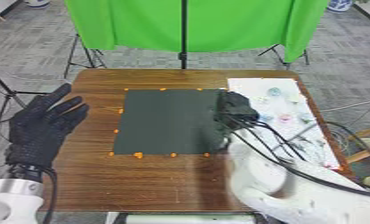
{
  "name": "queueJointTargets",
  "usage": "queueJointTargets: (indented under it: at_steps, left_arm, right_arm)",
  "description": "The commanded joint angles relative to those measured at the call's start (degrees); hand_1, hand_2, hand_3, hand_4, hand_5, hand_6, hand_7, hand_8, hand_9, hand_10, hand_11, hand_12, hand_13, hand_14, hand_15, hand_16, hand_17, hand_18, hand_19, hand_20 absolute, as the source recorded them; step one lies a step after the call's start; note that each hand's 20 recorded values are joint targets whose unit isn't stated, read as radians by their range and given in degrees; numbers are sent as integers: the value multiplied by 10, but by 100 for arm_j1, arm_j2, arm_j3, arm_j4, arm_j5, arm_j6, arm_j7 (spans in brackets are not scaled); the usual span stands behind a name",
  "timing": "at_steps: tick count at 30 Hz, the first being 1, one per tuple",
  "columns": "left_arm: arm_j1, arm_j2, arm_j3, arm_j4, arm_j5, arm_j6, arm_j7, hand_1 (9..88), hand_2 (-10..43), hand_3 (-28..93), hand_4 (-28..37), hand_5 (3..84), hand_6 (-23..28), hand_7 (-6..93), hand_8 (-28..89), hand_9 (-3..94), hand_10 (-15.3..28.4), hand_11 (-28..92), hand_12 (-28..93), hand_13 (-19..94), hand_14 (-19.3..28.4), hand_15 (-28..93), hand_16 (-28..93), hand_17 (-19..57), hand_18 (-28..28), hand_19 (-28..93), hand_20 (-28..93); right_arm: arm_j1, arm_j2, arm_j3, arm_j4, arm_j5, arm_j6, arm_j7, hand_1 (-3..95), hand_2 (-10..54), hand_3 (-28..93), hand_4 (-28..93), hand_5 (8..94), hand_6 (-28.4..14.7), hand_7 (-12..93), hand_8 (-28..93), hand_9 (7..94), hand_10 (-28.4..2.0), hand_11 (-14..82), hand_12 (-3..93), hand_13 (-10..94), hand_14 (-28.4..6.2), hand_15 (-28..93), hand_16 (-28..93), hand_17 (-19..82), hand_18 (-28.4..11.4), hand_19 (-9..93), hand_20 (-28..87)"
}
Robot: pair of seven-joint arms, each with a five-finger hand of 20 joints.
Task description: Arrange flowers
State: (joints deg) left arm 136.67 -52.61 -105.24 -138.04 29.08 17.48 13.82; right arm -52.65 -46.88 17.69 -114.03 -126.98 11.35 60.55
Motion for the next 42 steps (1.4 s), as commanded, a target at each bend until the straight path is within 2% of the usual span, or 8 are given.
queueJointTargets:
  at_steps: [1,9,11,20,26,31,40,42]
  left_arm:
    - [-430,271,104,24,15,133,48,208,86,771,-259,365,102,151,-95,333,216,273,117,246,284,481,-84,-82,284,610,-47]
    - [-1118,595,320,163,54,-121,75,208,86,771,-259,365,102,152,-95,334,217,276,117,249,284,486,-86,-77,284,621,-46]
    - [-1364,645,415,209,79,-176,-20,209,86,771,-259,365,102,152,-95,334,217,276,117,249,284,486,-87,-75,284,625,-46]
    - [-2439,879,1085,434,94,-260,-106,208,86,771,-258,365,102,152,-95,335,216,277,116,249,284,487,-88,-70,284,639,-53]
    - [-2540,1086,1229,406,34,-261,254,208,86,771,-258,364,102,153,-95,335,216,277,116,248,284,487,-88,-70,284,644,-62]
    - [-2421,1177,1172,357,26,-288,452,208,86,771,-257,364,102,152,-95,335,217,277,116,248,284,486,-87,-69,284,648,-70]
    - [-2625,1251,1323,393,-2,-302,576,208,85,771,-257,364,103,151,-95,335,216,277,117,247,284,486,-87,-70,284,653,-83]
    - [-2582,1302,1248,361,10,-334,562,209,85,771,-258,364,102,151,-94,335,216,278,117,248,284,486,-87,-69,284,653,-86]
  right_arm:
    - [903,-1650,-172,674,637,-198,-377,568,-95,716,-283,858,-34,269,108,916,-101,411,271,889,-52,666,211,582,-195,932,428]
    - [1694,-2331,-841,1371,1482,-56,-260,567,-95,716,-283,859,-35,268,107,917,-101,415,267,890,-52,665,214,584,-195,932,432]
    - [1883,-2442,-1036,1508,1641,10,-164,567,-95,715,-283,860,-35,267,106,917,-102,416,264,890,-52,665,214,585,-195,932,433]
    - [2184,-2906,-1263,2115,2549,-91,2,563,-95,712,-283,861,-32,266,101,917,-102,423,256,891,-52,665,215,585,-195,932,434]
    - [2238,-3115,-1415,2326,2970,28,295,548,-95,713,-283,847,-28,280,98,905,-104,446,241,884,-53,670,218,581,-193,932,436]
    - [2297,-3145,-1569,2352,3031,112,343,538,-95,705,-283,841,-28,285,90,900,-107,452,234,879,-55,673,217,576,-192,932,439]
    - [2493,-3200,-1711,2410,3424,-14,327,509,-95,679,-283,833,-29,277,68,891,-112,455,227,868,-60,680,214,568,-194,932,441]
    - [2554,-3246,-1725,2451,3525,4,417,489,-95,673,-282,827,-31,261,55,888,-113,454,226,865,-60,681,213,568,-192,932,440]
